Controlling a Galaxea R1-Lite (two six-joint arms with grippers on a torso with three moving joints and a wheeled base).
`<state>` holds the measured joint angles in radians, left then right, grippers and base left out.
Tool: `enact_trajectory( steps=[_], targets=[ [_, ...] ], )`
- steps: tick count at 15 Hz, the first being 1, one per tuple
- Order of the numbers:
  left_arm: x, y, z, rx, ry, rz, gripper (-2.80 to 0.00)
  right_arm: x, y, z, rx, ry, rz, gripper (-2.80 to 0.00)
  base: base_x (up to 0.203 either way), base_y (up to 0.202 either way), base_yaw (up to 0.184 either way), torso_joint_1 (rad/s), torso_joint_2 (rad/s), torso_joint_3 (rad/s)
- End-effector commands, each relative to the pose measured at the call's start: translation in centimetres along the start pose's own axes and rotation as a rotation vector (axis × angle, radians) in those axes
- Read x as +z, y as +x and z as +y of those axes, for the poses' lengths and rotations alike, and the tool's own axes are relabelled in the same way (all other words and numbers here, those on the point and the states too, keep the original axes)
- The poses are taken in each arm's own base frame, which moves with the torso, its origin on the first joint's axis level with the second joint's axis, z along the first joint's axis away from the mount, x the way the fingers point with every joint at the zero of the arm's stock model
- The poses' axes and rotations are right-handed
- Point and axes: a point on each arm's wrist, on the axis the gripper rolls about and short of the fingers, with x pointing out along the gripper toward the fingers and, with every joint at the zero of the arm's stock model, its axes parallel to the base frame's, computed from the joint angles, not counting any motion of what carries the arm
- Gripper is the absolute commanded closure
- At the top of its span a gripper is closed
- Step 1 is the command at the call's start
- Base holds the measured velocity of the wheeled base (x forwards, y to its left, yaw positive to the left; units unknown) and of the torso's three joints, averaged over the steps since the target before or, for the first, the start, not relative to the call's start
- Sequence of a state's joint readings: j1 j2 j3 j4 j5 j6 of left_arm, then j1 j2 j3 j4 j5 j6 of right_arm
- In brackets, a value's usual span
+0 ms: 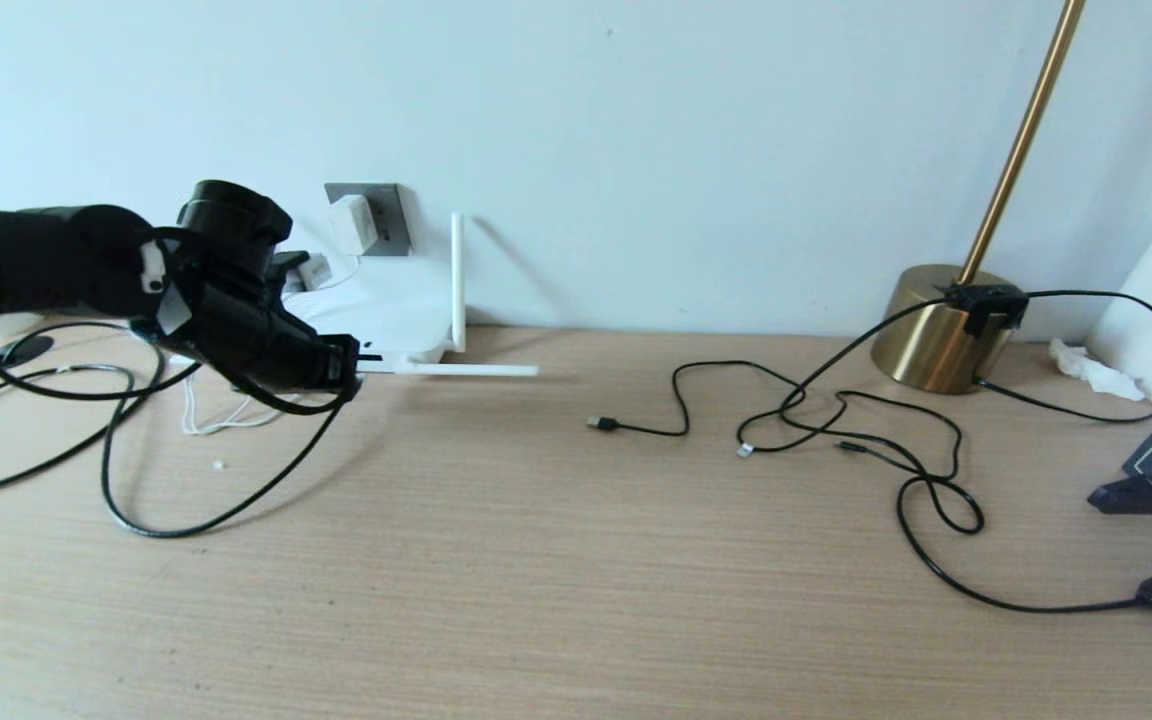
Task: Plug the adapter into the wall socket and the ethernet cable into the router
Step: Plug cable into router interface
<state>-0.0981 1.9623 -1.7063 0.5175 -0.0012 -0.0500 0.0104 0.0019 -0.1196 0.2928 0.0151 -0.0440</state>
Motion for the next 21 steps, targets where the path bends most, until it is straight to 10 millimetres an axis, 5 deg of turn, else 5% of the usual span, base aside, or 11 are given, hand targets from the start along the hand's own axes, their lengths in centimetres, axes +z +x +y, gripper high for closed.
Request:
enact_trajectory(
  steps=[1, 21],
  targets=[
    [0.1, 1.0, 0.0, 0.0, -0.003, 0.012, 0.0, 0.0, 0.0, 0.0, 0.001, 0.0, 0.001, 0.0, 0.0, 0.0, 0.0, 0.0, 0.0, 0.0],
    [1.8, 3.0, 0.3, 0.006, -0.013, -0.03, 0.0, 0.0, 0.0, 0.0, 0.001, 0.0, 0.001, 0.0, 0.0, 0.0, 0.0, 0.0, 0.0, 0.0]
  ],
)
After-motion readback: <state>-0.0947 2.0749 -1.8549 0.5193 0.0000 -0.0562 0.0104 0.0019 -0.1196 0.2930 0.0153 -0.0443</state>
